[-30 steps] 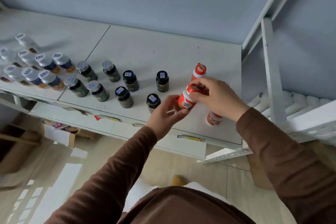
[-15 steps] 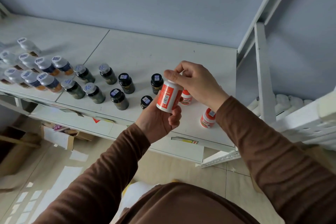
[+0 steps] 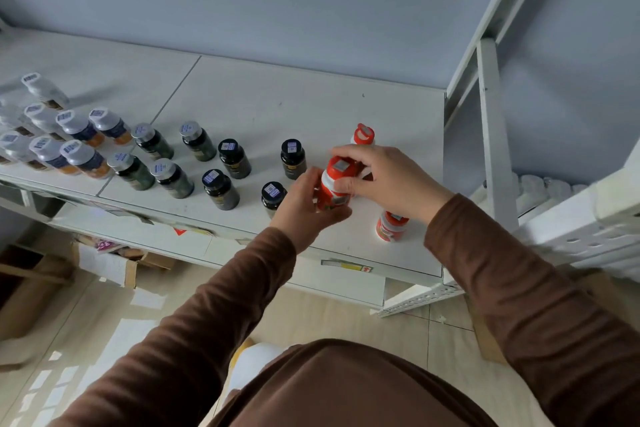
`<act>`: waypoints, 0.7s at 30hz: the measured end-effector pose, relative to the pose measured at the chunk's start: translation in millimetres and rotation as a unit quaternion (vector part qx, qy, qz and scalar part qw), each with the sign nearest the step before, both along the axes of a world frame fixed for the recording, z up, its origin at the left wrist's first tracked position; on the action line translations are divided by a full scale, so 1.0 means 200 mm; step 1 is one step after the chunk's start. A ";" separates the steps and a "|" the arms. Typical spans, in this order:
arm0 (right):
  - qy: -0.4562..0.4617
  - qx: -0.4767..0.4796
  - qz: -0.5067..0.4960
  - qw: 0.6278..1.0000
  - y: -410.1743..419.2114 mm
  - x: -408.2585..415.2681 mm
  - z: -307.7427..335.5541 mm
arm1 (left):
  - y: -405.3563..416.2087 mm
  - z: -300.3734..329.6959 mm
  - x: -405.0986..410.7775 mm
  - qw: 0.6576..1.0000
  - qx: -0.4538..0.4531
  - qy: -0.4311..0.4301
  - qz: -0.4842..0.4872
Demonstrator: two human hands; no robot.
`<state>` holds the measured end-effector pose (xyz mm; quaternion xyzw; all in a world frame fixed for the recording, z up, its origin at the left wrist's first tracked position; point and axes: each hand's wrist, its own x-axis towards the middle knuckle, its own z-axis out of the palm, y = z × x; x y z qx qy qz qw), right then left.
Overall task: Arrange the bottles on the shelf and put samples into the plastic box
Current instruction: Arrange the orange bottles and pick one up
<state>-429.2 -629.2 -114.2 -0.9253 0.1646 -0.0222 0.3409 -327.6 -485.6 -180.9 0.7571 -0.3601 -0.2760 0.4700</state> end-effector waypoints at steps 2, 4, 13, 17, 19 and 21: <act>0.015 -0.003 0.001 1.000 0.02 -0.01 -0.04 | 0.01 -0.04 0.00 0.998 0.038 -0.041 -0.011; 0.032 -0.022 0.000 0.999 0.05 -0.01 -0.10 | 0.03 -0.07 0.01 0.989 0.089 -0.109 -0.038; 0.105 -0.118 0.007 0.987 0.11 -0.02 -0.31 | 0.12 -0.02 0.07 0.888 0.211 -0.400 -0.082; 0.111 -0.126 0.002 0.986 0.13 -0.01 -0.34 | 0.11 0.01 0.13 0.880 0.205 -0.424 -0.055; 0.133 -0.106 0.004 0.985 0.12 0.00 -0.32 | 0.09 0.02 0.16 0.883 0.207 -0.419 -0.048; 0.092 -0.052 -0.029 0.994 0.09 0.01 -0.26 | 0.07 0.04 0.19 0.886 0.208 -0.413 -0.045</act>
